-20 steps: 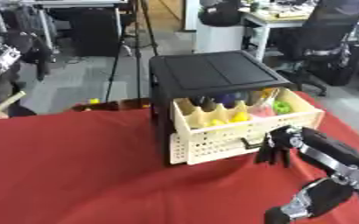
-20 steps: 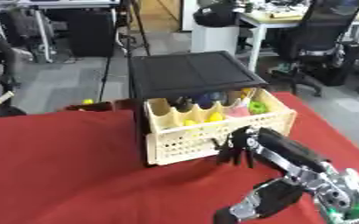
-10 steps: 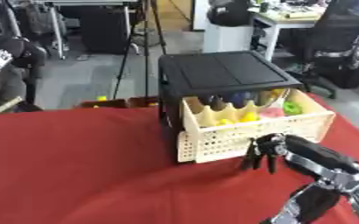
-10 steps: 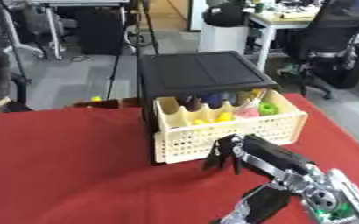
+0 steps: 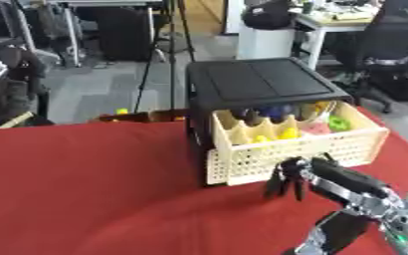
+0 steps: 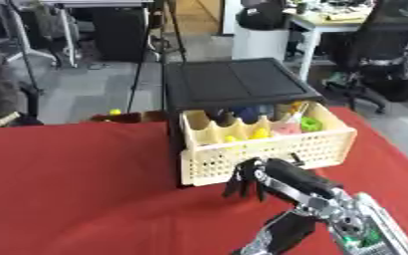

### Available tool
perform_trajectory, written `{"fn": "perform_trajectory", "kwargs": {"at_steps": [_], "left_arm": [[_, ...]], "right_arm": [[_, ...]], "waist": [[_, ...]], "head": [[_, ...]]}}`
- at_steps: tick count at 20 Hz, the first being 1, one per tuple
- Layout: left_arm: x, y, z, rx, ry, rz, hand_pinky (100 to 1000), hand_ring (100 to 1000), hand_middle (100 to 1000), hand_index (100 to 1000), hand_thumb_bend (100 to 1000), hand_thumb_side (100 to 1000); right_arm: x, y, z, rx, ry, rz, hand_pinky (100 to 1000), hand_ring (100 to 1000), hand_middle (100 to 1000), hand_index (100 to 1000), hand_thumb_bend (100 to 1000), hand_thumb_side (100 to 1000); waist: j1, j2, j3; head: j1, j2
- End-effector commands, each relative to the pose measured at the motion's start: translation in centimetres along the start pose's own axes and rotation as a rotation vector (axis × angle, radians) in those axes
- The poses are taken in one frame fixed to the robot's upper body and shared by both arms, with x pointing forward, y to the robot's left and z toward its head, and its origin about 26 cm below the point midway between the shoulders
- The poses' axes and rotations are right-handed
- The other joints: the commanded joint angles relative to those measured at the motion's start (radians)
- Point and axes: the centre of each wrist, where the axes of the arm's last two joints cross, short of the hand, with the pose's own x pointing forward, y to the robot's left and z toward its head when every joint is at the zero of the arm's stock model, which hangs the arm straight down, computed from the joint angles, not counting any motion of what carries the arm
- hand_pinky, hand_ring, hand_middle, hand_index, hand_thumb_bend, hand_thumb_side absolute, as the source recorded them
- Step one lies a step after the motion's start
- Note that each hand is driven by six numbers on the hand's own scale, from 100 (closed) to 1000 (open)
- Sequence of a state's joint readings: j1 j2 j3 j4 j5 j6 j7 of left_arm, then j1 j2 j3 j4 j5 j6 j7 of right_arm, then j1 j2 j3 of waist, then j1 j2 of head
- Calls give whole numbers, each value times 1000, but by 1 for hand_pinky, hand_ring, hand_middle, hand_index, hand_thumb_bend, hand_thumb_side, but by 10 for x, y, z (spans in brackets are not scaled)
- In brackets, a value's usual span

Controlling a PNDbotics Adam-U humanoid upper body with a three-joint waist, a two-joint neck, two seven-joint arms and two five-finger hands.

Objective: Pick up objects from table and place into drawer.

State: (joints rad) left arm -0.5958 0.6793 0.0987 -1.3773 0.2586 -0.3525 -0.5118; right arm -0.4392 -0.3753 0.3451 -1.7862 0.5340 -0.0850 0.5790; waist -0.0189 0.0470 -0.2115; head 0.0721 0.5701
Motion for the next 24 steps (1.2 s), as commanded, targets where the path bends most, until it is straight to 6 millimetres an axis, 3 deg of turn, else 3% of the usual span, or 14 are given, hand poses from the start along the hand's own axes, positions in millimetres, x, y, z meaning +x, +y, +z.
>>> {"fn": "perform_trajectory", "kwargs": {"at_steps": [1, 17, 24], "left_arm": [[12, 14, -1, 8, -13, -42, 299, 409, 475, 621, 100, 819], [11, 15, 1, 11, 2, -44, 300, 410, 476, 622, 100, 821], [11, 14, 2, 12, 2, -43, 303, 410, 475, 622, 100, 819]], "right_arm": [[-5, -4, 2, 2, 33, 31, 423, 600, 609, 684, 998, 657], [-33, 5, 21, 24, 215, 82, 428, 611, 614, 695, 1000, 636], [-38, 1, 18, -5, 248, 98, 432, 615, 618, 699, 1000, 651]], "waist": [[3, -9, 0], [0, -5, 1], [3, -6, 3]], "head": [[-2, 6], [7, 3], [8, 1]]}}
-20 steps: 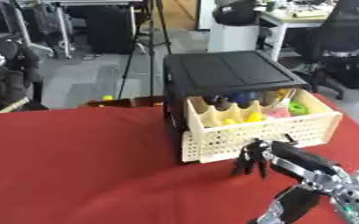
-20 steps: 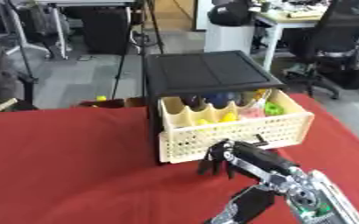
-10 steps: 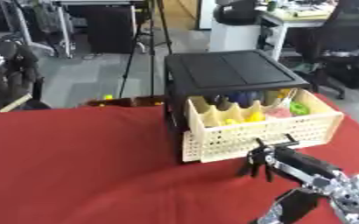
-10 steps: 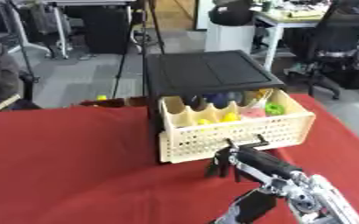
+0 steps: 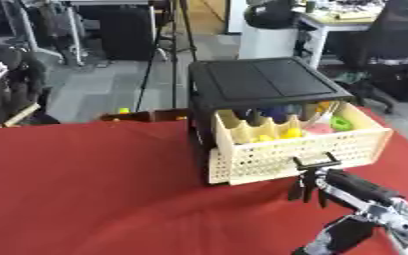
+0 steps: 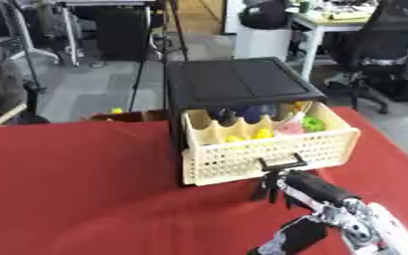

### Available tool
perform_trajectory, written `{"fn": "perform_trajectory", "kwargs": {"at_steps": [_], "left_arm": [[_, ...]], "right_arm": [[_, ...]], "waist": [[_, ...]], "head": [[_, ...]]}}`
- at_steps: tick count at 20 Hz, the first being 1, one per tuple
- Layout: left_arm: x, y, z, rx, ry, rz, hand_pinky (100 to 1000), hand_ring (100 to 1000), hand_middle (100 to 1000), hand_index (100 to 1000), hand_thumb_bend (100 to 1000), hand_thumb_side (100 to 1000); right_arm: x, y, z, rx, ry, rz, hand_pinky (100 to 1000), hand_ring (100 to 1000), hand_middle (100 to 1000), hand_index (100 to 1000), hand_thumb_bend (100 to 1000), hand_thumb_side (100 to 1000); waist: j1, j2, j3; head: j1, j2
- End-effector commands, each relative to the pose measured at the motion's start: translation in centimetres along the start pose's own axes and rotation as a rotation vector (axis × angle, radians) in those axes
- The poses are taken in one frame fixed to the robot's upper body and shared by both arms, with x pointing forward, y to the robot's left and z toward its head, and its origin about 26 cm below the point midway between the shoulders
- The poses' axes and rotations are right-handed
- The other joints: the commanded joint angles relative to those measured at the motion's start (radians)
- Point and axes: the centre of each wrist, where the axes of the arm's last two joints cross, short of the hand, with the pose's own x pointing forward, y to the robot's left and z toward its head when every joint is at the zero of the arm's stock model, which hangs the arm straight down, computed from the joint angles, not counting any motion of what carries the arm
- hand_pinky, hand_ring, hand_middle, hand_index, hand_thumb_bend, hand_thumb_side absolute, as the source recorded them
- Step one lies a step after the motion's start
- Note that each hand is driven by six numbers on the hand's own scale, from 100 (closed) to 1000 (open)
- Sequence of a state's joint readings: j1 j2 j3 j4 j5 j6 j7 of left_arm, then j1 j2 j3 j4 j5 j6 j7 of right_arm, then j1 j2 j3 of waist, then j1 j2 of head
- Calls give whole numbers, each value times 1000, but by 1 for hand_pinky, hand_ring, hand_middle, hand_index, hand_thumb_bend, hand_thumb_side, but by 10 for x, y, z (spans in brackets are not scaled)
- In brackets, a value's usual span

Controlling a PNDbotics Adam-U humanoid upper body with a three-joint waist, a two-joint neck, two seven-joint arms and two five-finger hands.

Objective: Pick up objects from table and place into drawer.

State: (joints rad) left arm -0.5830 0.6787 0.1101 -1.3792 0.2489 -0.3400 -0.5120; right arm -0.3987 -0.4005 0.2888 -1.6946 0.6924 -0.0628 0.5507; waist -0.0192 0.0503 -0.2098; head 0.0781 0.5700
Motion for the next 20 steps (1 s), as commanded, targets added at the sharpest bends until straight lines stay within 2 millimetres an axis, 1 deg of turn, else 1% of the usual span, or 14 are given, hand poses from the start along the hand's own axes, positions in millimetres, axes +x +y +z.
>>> {"fn": "perform_trajectory", "kwargs": {"at_steps": [1, 6, 15, 19, 20], "left_arm": [[12, 13, -2, 7, -21, -43, 303, 410, 476, 622, 100, 819], [12, 12, -2, 6, -22, -43, 305, 411, 476, 622, 100, 819], [13, 11, -2, 3, -25, -40, 307, 411, 475, 621, 100, 821], [13, 11, -1, 2, -24, -39, 307, 411, 475, 621, 100, 821], [12, 10, -1, 1, -23, -36, 306, 411, 476, 621, 100, 826]], "right_arm": [[-3, -13, 0, -33, 17, 37, 433, 617, 619, 700, 1000, 654], [-5, -17, -6, -43, 28, 50, 434, 618, 619, 701, 1000, 658], [-10, -28, -16, -64, 45, 73, 434, 618, 614, 699, 1000, 670], [-12, -29, -18, -67, 47, 75, 434, 618, 614, 699, 1000, 670], [-13, -31, -19, -71, 52, 77, 434, 618, 612, 698, 1000, 671]], "waist": [[3, -9, 1], [4, -7, 6], [5, -4, 30], [5, -3, 33], [6, -3, 41]], "head": [[1, 1], [0, 0], [-2, -7], [-3, -8], [-3, -10]]}}
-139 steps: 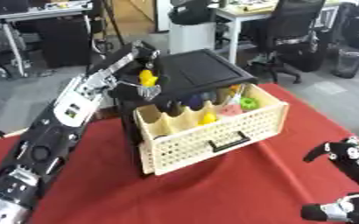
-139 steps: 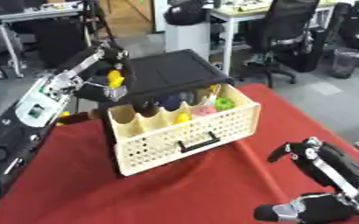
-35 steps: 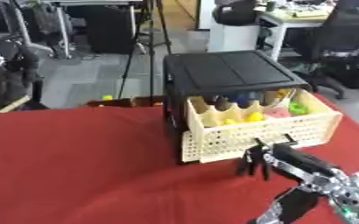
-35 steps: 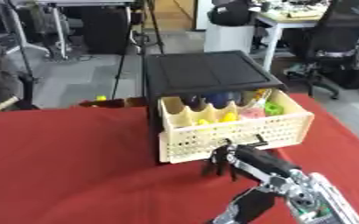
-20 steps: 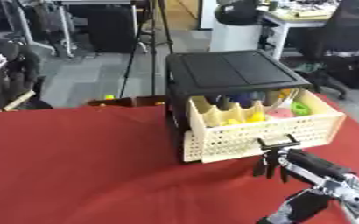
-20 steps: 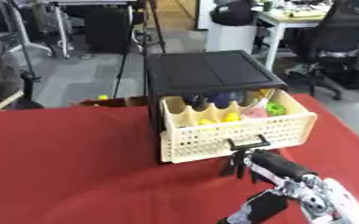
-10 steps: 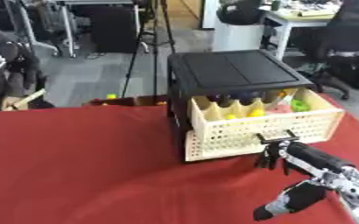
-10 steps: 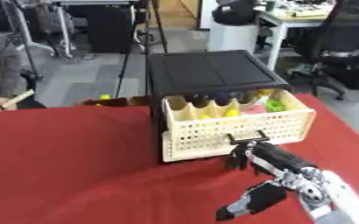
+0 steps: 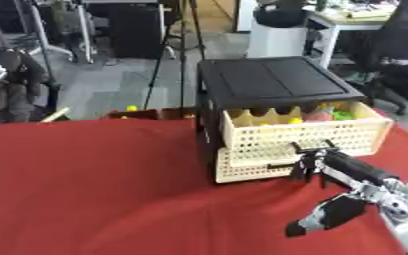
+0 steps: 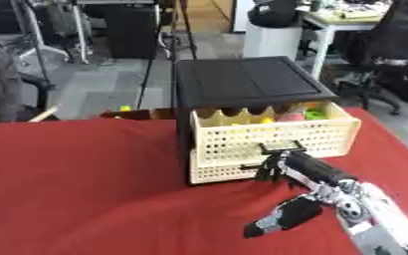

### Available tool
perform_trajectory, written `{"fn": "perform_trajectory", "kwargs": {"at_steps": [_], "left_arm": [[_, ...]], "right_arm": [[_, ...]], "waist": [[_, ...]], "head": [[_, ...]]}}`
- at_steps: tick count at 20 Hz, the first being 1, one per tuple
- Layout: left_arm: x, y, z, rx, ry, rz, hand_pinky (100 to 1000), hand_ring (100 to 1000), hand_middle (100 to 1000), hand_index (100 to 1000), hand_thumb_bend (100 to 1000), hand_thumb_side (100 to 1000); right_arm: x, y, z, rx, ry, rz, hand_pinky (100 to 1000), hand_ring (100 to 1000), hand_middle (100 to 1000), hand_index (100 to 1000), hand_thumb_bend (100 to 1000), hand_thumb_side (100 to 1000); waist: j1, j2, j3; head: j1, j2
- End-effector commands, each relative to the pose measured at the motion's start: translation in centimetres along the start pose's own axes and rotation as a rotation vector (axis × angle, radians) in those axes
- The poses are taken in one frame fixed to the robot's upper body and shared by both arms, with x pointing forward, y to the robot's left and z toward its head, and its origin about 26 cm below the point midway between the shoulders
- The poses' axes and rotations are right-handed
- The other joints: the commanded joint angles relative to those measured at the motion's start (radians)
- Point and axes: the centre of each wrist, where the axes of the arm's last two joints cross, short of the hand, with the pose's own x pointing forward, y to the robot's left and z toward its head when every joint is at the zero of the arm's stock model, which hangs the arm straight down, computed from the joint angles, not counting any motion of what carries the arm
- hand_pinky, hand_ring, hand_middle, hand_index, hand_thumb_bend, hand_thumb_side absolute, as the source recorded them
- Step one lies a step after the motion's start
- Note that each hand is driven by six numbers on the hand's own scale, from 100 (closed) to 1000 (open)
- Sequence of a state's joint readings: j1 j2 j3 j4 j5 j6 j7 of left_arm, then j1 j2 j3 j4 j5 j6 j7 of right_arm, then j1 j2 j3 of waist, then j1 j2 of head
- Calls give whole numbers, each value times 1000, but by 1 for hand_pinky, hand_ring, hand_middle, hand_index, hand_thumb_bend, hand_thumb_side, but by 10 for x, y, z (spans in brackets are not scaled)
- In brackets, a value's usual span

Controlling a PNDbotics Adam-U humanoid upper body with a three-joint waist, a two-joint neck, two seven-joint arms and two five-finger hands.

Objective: Pick up objects from table and place into drawer.

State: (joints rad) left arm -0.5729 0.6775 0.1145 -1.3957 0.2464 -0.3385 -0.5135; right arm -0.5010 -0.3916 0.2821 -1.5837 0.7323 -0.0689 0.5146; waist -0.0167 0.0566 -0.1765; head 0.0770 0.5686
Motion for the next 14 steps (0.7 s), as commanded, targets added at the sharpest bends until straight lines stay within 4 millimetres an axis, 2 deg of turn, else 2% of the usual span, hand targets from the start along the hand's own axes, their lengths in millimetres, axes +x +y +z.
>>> {"fn": "perform_trajectory", "kwargs": {"at_steps": [1, 7, 14], "left_arm": [[10, 10, -2, 2, -21, -29, 306, 411, 476, 621, 100, 826], [12, 7, -1, -1, -40, -15, 308, 412, 476, 621, 100, 825], [12, 4, 3, 7, -51, 0, 313, 412, 475, 620, 100, 827]], "right_arm": [[-3, -18, -3, -40, 21, 30, 434, 618, 612, 698, 1000, 671], [-13, -23, -13, -36, 52, 41, 434, 618, 609, 695, 1000, 665], [-26, -21, -20, -26, 100, 36, 433, 616, 605, 692, 1000, 652]], "waist": [[5, -8, 14], [15, -5, 53], [31, -3, 91]], "head": [[-3, -10], [-4, -18], [-8, -26]]}}
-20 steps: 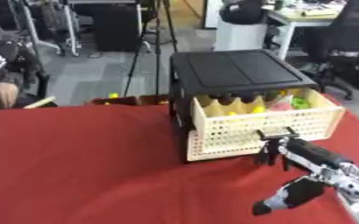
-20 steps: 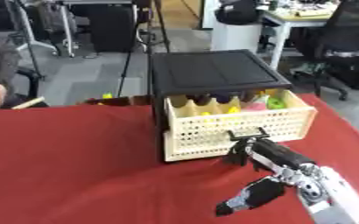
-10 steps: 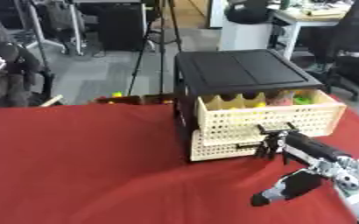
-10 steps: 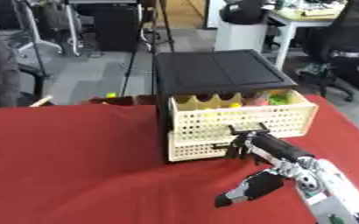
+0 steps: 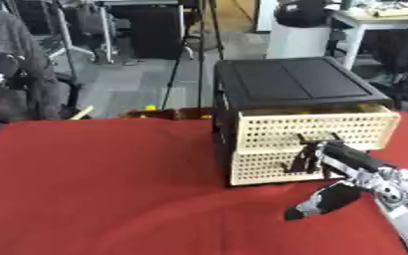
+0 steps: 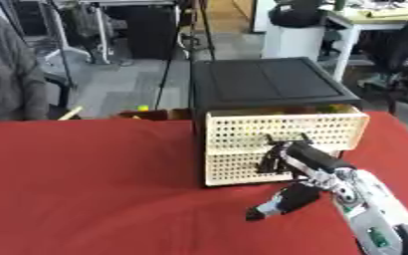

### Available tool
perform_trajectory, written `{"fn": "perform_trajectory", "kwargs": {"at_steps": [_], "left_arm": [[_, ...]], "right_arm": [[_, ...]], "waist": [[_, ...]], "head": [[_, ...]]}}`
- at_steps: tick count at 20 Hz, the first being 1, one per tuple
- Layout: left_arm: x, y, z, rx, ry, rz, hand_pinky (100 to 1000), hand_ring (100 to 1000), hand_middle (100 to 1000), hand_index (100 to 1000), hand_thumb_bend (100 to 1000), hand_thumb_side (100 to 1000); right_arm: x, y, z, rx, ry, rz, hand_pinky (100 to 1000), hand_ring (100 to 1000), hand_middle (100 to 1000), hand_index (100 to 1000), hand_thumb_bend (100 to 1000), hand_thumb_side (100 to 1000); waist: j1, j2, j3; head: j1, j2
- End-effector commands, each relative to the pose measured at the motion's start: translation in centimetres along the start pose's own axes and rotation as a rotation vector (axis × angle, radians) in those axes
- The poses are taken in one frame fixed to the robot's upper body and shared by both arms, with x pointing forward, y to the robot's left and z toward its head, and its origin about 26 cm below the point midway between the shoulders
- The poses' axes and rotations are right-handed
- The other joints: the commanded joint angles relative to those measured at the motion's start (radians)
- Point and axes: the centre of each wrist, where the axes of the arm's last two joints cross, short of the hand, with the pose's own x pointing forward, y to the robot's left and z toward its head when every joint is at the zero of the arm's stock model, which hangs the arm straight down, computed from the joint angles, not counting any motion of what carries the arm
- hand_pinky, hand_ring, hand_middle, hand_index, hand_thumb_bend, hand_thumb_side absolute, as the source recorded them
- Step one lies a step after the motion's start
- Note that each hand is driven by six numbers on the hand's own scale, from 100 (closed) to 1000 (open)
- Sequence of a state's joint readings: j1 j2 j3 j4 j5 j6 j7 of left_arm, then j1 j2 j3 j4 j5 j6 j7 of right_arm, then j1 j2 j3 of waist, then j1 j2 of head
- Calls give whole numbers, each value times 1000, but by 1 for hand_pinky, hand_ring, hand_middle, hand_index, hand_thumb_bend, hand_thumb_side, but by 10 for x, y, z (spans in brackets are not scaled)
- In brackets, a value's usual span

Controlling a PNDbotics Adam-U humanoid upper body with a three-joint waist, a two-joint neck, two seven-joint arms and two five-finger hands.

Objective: Pick up objects from table and place into drawer.

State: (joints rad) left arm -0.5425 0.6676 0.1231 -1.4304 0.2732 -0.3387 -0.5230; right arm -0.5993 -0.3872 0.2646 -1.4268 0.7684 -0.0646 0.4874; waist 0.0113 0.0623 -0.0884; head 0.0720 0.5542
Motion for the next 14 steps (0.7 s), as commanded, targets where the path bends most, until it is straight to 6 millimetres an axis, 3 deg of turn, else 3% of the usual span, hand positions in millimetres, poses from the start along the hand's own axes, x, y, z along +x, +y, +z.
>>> {"fn": "perform_trajectory", "kwargs": {"at_steps": [1, 14], "left_arm": [[11, 9, -2, 9, -31, -25, 313, 412, 475, 620, 100, 827], [8, 6, 9, 16, -18, -15, 312, 412, 475, 620, 100, 834]], "right_arm": [[-5, -10, -3, -27, 24, 15, 433, 615, 605, 692, 1000, 650], [-19, -17, -15, -27, 85, 30, 433, 617, 599, 692, 1000, 650]], "waist": [[5, -8, 7], [14, -6, 41]], "head": [[-3, -13], [-5, -26]]}}
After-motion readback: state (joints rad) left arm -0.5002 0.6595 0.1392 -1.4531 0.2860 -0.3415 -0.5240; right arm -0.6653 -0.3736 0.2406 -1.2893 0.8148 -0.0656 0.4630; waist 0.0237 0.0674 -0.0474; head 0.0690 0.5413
